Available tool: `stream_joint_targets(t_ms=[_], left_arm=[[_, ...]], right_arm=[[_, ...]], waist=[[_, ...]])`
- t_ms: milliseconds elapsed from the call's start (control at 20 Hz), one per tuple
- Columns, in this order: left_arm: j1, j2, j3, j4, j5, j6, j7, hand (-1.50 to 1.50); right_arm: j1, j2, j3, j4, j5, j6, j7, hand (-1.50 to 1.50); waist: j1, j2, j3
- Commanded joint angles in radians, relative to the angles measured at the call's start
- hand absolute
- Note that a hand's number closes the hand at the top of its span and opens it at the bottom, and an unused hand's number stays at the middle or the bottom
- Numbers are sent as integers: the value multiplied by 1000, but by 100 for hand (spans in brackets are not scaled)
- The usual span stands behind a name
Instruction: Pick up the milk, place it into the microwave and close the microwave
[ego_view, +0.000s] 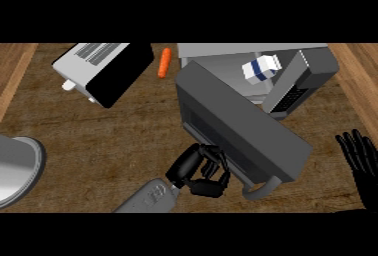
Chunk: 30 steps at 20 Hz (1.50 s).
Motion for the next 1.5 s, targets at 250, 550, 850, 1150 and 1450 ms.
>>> stream_joint_targets(t_ms=[250, 550, 850, 1150, 1450], left_arm=[[-108, -5, -145, 40, 222, 110, -37, 150], [-140, -5, -171, -26, 356, 222, -54, 150], [-223, -5, -109, -10, 461, 366, -57, 150], [-305, -6, -103, 33, 552, 443, -38, -150], [-343, -6, -66, 82, 633, 495, -8, -150]], right_arm=[[10, -37, 29, -176, -101, 84, 86, -150], [-5, -59, 61, -236, -111, 89, 146, -150], [-38, -122, 27, -274, -143, 108, 182, -150], [-72, -143, -3, -278, -191, 109, 214, -150], [-186, -293, -130, -331, -25, 25, 179, 150]], waist=[[-54, 13, -2], [-87, 20, -3], [-117, 24, -3], [-145, 32, -1], [-176, 45, -4]])
